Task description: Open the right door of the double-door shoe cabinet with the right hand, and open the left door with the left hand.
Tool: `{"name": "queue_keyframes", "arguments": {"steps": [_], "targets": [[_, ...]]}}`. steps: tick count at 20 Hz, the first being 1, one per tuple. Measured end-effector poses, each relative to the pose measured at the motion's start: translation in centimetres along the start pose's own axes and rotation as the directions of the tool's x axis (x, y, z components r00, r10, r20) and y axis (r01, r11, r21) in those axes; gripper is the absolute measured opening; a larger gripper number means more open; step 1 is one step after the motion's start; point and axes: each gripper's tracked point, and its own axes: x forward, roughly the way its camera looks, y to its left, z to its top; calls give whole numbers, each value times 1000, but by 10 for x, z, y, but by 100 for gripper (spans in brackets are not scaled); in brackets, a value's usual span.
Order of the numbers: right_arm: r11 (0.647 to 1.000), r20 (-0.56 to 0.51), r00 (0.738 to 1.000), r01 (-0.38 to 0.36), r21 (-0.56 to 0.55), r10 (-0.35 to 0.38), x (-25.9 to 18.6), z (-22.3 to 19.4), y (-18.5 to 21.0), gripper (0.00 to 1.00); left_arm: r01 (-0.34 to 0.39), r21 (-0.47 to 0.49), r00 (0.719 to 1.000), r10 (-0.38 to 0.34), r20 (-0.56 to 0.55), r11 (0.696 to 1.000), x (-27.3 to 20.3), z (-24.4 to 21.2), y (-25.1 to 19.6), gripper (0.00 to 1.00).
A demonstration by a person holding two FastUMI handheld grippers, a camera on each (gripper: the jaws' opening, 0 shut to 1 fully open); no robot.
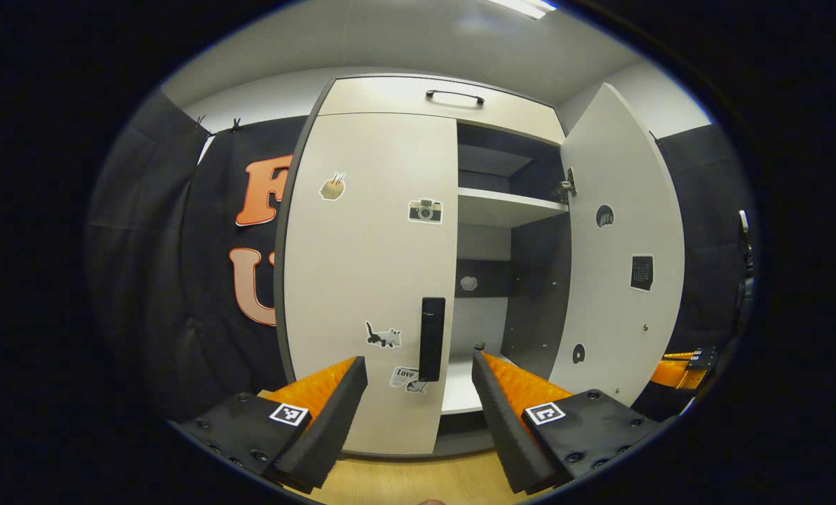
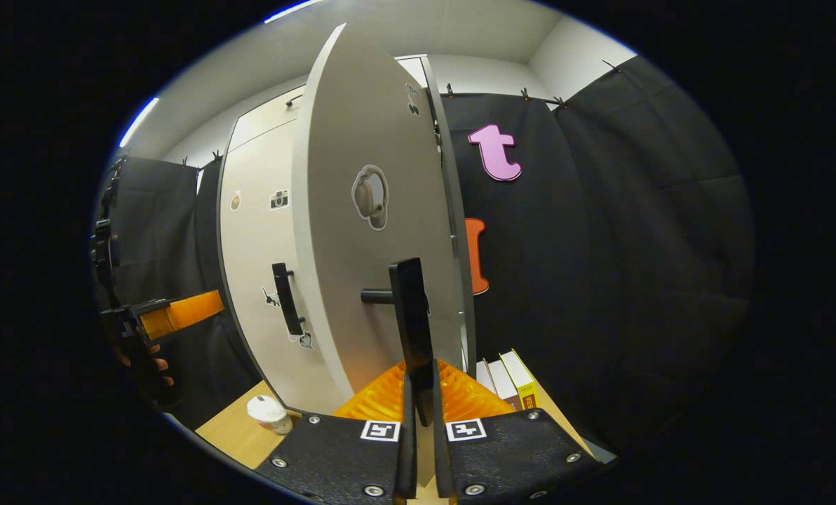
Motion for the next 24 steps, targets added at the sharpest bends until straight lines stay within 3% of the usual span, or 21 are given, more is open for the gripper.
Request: {"name": "queue_keyframes", "arguments": {"steps": [1,7,11,15,16,17,24], "targets": [[1000,3,1000,13,7,-13,0,1,-3,9,7,3,1000,-7,-3,1000,3,-1,-3,95],[992,24,992,125,1,-125,-2,5,-27,9,58,-9,998,-58,-40,998,24,-16,-29,96],[990,42,989,138,37,-139,-4,9,-31,6,78,12,994,-77,-73,997,45,-25,-41,96],[993,65,991,113,33,-115,-4,15,-32,5,59,31,995,-56,-88,998,69,-29,-39,96],[993,69,991,115,29,-116,-5,17,-33,14,54,33,995,-51,-90,998,75,-30,-37,97],[992,68,990,120,29,-122,-5,17,-35,7,51,35,995,-48,-92,998,81,-31,-37,99],[971,98,966,238,31,-239,-13,25,-62,9,-13,54,993,19,-121,998,125,-45,-13,96]]}}
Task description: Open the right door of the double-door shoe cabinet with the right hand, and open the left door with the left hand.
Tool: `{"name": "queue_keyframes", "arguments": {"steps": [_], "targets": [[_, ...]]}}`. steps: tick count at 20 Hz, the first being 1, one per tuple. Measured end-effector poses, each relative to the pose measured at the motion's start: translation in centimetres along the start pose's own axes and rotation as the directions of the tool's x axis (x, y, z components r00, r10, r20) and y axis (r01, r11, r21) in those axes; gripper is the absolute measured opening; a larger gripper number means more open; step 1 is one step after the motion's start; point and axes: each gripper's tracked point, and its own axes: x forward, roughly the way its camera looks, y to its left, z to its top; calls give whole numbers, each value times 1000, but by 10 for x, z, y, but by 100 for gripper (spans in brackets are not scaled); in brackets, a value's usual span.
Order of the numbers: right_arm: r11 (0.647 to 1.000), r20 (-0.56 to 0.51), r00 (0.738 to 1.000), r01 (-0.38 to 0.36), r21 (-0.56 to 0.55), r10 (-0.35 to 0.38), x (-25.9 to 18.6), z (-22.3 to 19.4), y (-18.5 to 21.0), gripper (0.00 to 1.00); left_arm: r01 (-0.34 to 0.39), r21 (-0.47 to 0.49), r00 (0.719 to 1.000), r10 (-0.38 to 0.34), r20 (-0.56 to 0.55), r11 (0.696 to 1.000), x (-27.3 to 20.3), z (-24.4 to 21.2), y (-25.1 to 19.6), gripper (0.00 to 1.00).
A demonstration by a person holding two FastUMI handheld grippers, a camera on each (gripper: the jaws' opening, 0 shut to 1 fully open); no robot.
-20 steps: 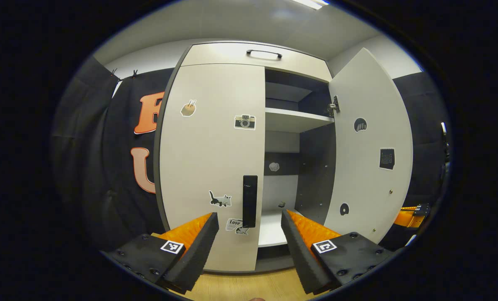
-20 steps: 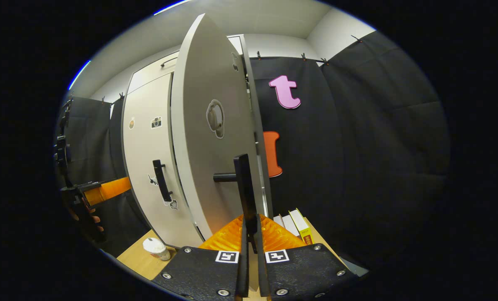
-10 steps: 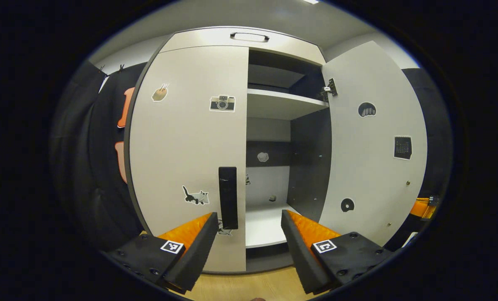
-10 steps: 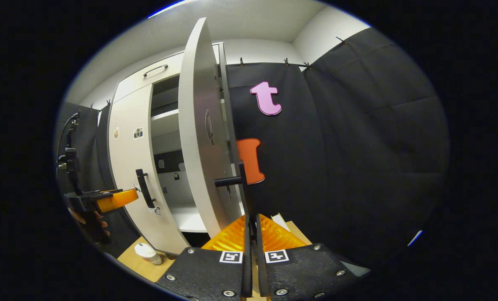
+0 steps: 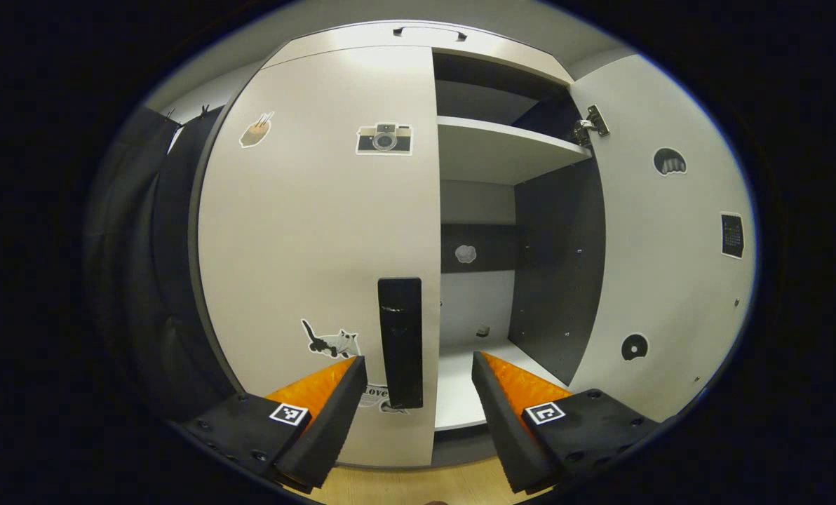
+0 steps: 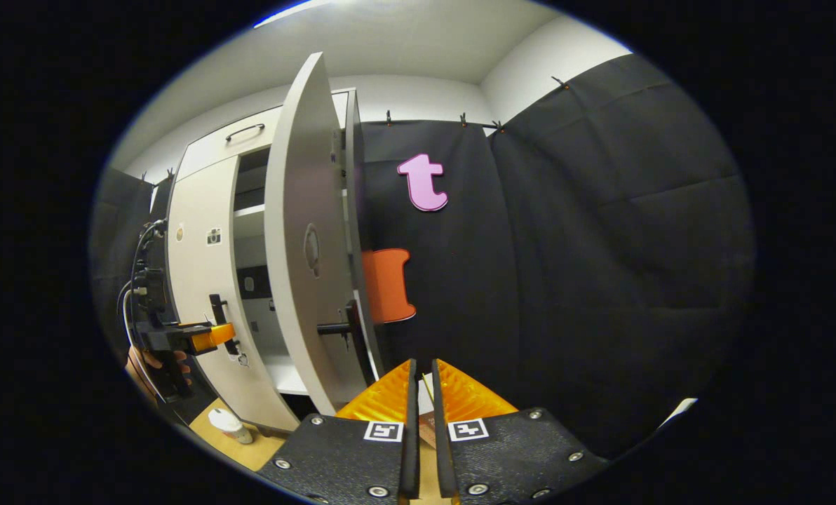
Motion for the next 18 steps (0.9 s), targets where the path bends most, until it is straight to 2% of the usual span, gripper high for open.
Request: {"name": "queue_keyframes", "arguments": {"steps": [5,6,7,12,15,16,17,18], "targets": [[999,-6,999,35,-3,-35,-1,-1,-9,18,-61,-8,998,61,-15,998,27,-7,21,96],[999,-17,999,34,-3,-34,-2,-3,-8,12,-68,-3,997,68,-24,998,30,-10,24,97],[1000,-26,999,27,1,-27,-4,-4,-7,23,-75,-2,997,75,-27,997,32,-12,26,96],[999,-36,998,42,-15,-43,-3,-5,-12,29,-77,-9,997,77,-27,997,35,-14,29,93],[999,-45,998,33,-4,-34,-4,-7,-8,39,-70,-27,997,69,-23,997,37,-15,24,92],[999,-45,998,36,-5,-36,-4,-7,-9,42,-66,-24,998,66,-24,998,37,-15,21,84],[999,-45,998,39,-9,-40,-5,-7,-10,49,-52,-22,998,51,-22,998,38,-15,16,80],[999,-44,998,43,-13,-43,-5,-7,-11,52,-27,-22,999,27,-20,999,38,-15,8,68]]}}
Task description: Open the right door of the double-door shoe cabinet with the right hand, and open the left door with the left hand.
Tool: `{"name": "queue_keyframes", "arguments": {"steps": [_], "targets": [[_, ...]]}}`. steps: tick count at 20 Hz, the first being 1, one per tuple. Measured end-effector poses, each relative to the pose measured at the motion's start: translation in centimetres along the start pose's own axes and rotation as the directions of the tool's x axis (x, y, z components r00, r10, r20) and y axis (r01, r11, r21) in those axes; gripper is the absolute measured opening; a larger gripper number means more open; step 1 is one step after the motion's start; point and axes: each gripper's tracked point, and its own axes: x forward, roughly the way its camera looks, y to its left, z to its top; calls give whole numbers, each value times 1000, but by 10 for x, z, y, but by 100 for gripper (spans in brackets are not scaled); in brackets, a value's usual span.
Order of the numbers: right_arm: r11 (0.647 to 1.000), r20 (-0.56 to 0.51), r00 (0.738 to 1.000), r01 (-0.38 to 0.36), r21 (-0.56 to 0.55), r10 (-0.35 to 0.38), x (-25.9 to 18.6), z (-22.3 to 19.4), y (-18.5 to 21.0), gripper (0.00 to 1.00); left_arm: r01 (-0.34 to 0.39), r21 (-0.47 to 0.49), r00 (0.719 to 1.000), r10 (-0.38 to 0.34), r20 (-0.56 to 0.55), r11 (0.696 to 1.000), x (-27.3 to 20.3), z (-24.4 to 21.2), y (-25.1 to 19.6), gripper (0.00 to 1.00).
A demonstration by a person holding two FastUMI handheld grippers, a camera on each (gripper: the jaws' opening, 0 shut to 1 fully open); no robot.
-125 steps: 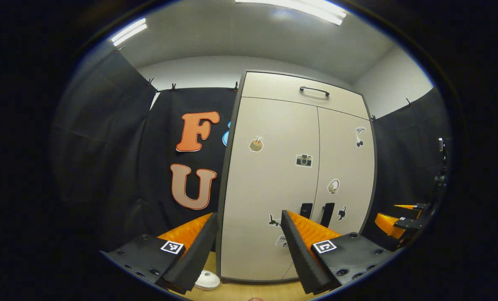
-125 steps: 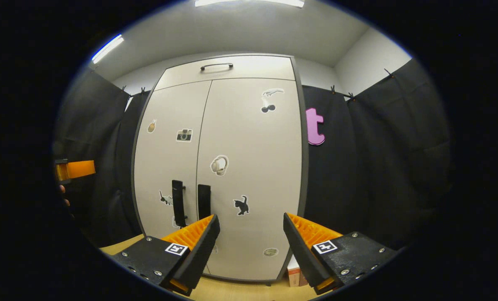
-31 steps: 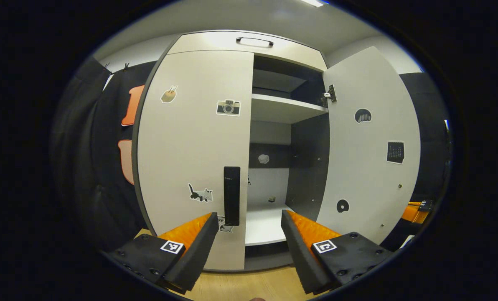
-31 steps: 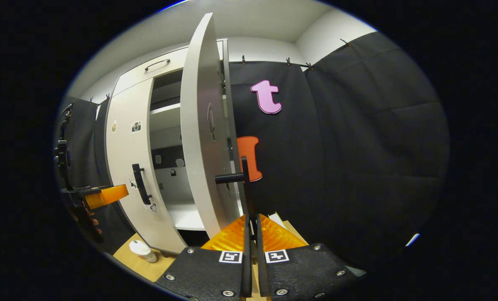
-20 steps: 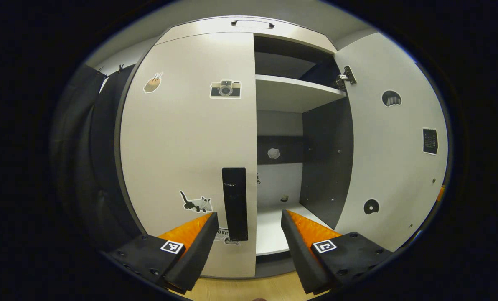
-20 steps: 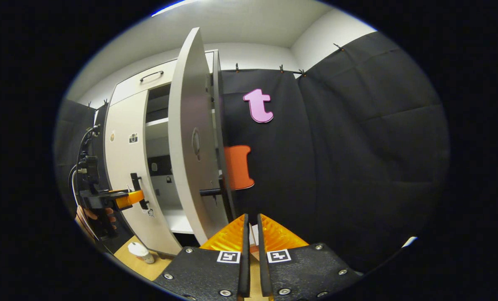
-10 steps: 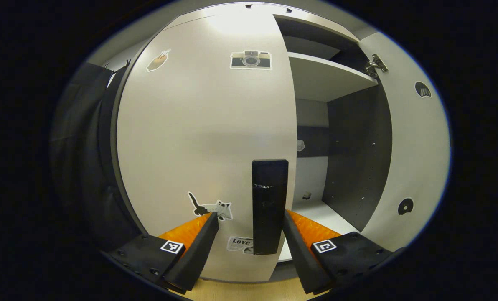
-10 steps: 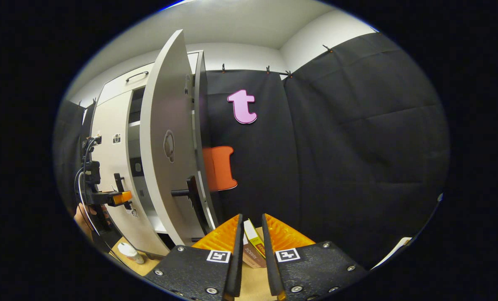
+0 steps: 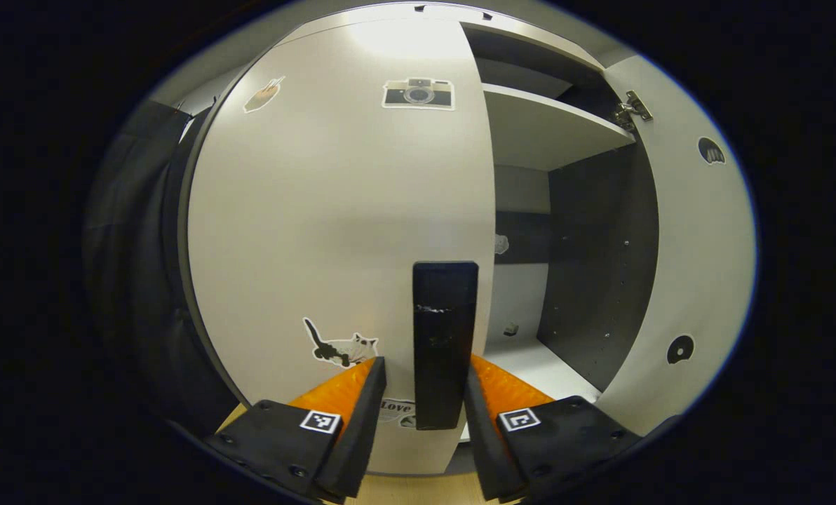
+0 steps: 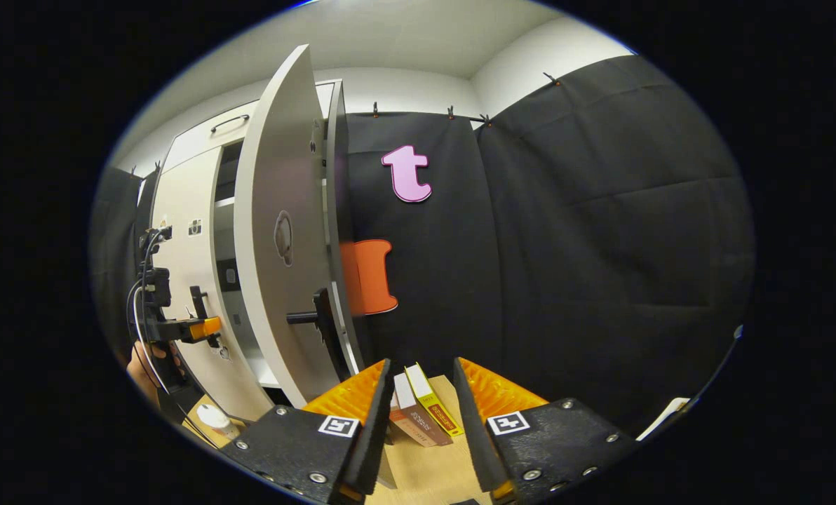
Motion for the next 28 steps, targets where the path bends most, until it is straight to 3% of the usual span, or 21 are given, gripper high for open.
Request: {"name": "queue_keyframes", "arguments": {"steps": [1,2,8,14,23,24,28], "targets": [[1000,-2,1000,-1,-4,1,-1,-1,0,56,-1,9,1000,1,4,1000,1,-1,-1,57],[1000,-4,1000,1,-6,-1,-1,-2,-2,57,-1,10,1000,1,1,1000,0,0,-1,40],[1000,-12,1000,10,-11,-10,-6,-4,-6,65,-1,-23,1000,1,-10,1000,-4,-2,1,28],[1000,-13,1000,-9,15,9,-4,-4,-1,65,-35,-27,999,35,-4,999,-41,-9,7,28],[993,-27,993,-116,17,116,-6,-7,20,65,-61,-35,998,62,0,998,-93,-14,29,28],[993,-27,992,-121,14,121,-5,-7,20,65,-59,-40,998,59,-1,997,-97,-15,31,23],[989,-27,989,-147,7,148,-5,-7,25,65,-78,-57,997,77,-8,995,-113,-17,40,23]]}}
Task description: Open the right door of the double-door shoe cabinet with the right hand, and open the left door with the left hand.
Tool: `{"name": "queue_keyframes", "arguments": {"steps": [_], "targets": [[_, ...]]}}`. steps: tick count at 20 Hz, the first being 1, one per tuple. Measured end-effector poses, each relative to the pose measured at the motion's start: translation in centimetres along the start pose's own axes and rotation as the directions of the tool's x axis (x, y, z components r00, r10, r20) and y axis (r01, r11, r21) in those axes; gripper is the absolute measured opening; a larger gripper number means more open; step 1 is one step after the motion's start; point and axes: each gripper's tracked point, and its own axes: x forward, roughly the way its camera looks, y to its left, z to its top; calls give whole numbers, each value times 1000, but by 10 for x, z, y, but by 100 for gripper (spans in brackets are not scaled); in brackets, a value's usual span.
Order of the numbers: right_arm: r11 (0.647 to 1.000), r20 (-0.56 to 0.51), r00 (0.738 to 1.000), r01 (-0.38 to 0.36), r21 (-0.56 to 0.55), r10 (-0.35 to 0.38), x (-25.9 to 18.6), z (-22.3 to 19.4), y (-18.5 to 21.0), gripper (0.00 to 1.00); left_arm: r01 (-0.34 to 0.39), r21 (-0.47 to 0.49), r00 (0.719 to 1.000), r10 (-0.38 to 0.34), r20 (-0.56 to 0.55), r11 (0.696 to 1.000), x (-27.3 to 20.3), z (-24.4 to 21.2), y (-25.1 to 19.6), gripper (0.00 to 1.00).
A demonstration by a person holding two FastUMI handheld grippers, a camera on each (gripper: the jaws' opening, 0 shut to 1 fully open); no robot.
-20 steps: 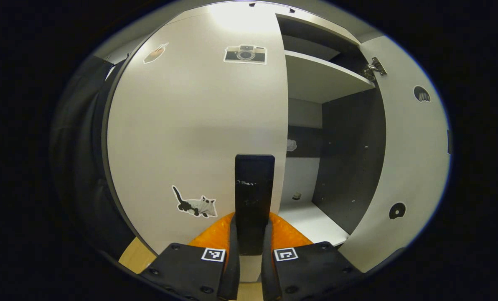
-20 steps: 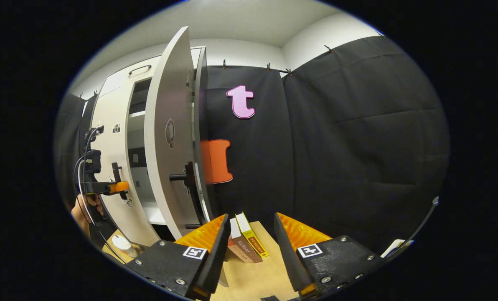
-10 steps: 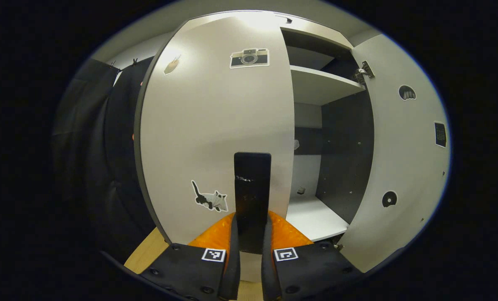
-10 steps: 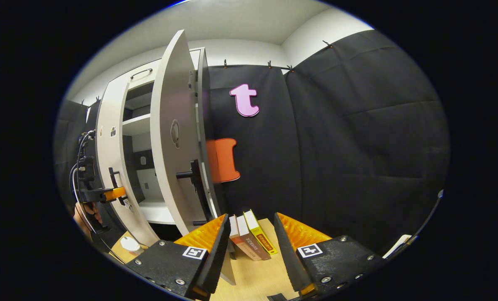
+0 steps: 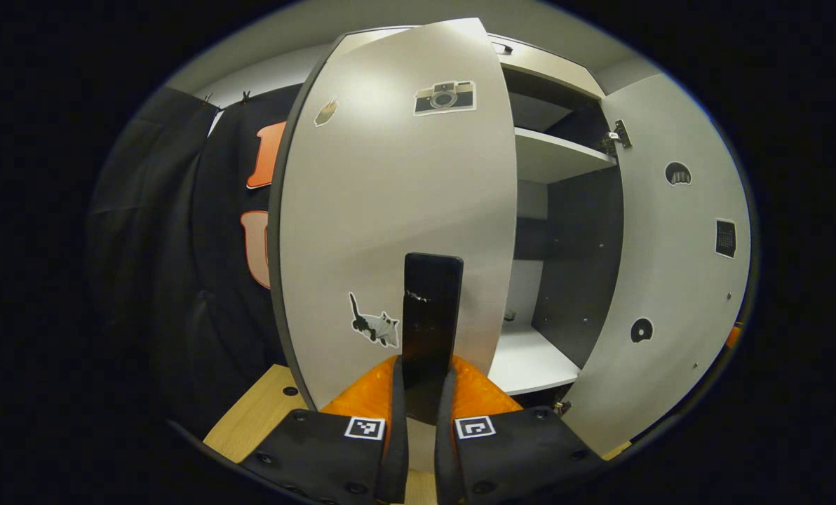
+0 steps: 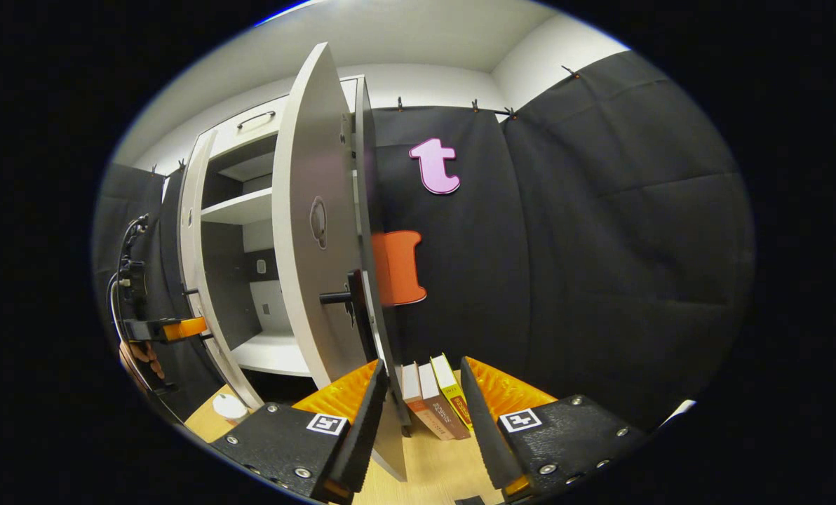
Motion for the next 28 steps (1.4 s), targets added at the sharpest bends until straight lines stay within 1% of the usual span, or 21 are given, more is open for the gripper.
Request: {"name": "queue_keyframes", "arguments": {"steps": [6,9,14,15,18,19,21,22,24,27,28], "targets": [[999,-8,999,-40,-19,40,0,-2,5,65,-50,-13,999,50,7,999,-26,1,21,22],[999,-7,999,-45,-14,45,-2,-1,6,65,-81,-4,997,81,18,997,-40,2,35,22],[999,-3,999,-40,-10,40,-2,0,4,65,-120,-26,993,120,18,992,-55,1,62,21],[999,-5,999,-40,-10,40,-2,-1,5,65,-131,-20,991,132,24,991,-59,1,68,16],[999,-8,999,-53,-12,53,-2,-1,9,65,-164,-23,986,165,25,986,-70,3,85,14],[998,-14,998,-60,-14,60,-2,-1,11,65,-170,-34,985,171,27,985,-70,2,89,16],[997,-11,997,-73,0,73,-5,0,12,65,-186,-54,982,187,25,981,-75,-2,97,16],[997,-6,997,-79,10,79,-5,2,16,65,-196,-44,980,197,30,980,-77,0,101,13],[996,6,996,-86,14,85,-5,5,20,65,-214,-19,976,214,32,977,-80,1,110,13],[997,26,996,-80,7,80,-5,9,17,65,-225,-16,974,225,-3,974,-82,-9,119,13],[996,32,996,-87,14,86,-5,11,20,65,-223,-13,975,223,-4,975,-83,-9,123,11]]}}
